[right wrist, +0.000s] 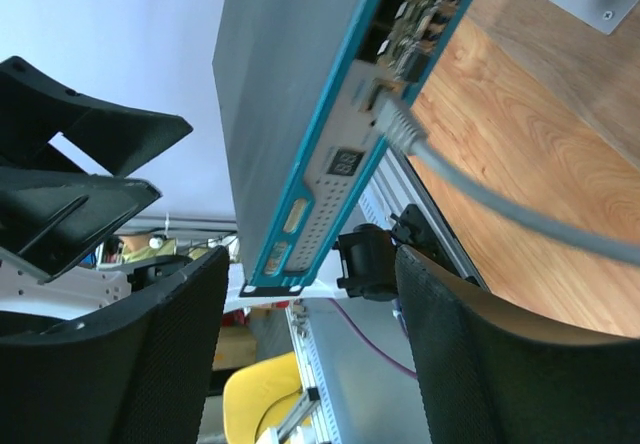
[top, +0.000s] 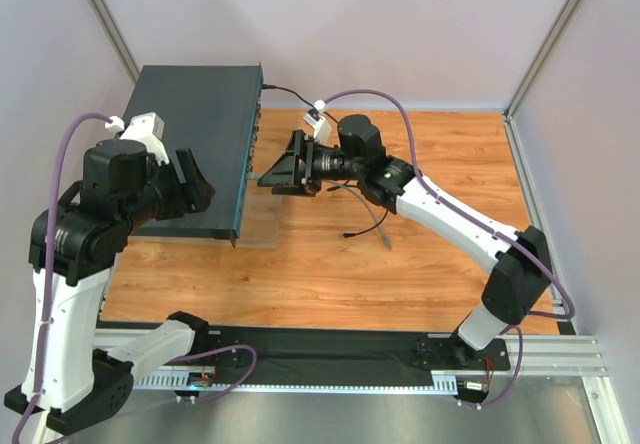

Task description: Pull the plug from the switch port

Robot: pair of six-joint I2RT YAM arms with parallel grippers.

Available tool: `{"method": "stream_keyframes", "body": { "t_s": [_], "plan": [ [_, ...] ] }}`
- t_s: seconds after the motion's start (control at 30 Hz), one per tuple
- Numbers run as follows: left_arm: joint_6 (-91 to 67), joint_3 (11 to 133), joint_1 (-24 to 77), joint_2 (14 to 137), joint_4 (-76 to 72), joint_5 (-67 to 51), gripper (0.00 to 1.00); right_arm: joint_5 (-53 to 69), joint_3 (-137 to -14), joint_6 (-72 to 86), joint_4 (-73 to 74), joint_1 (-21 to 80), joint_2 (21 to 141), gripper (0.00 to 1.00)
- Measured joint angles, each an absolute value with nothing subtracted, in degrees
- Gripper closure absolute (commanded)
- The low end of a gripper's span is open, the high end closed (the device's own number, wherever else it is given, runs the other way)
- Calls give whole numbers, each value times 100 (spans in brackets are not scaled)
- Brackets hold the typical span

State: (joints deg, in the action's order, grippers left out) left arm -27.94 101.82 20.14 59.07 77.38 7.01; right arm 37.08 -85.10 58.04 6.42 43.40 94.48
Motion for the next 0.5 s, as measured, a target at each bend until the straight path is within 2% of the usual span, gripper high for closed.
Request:
{"method": "stream_keyframes", "body": {
  "t_s": [0.1, 0.3, 0.37, 0.4, 0.43, 0.5],
  "plan": [
    [-2770, 10062, 2014, 5699, 7736, 821, 24, 3271, -8296, 5848, 646, 4504, 9107, 27],
    [-2630, 9953, 2014, 5358, 7752, 923, 24, 2488, -8036, 6289, 379, 4565, 8777, 30],
    [-2617, 9948, 2014, 5332, 7749, 934, 24, 2331, -8001, 6482, 268, 4604, 8842, 33],
    [-2617, 9942, 2014, 5328, 7749, 930, 24, 2261, -7994, 6578, 209, 4639, 8886, 42],
    [-2620, 9922, 2014, 5328, 7745, 923, 24, 2196, -7981, 6667, 152, 4676, 8930, 46],
    [-2626, 9861, 2014, 5317, 7743, 884, 24, 2075, -7902, 6897, 19, 4733, 8978, 49]
  ]
}}
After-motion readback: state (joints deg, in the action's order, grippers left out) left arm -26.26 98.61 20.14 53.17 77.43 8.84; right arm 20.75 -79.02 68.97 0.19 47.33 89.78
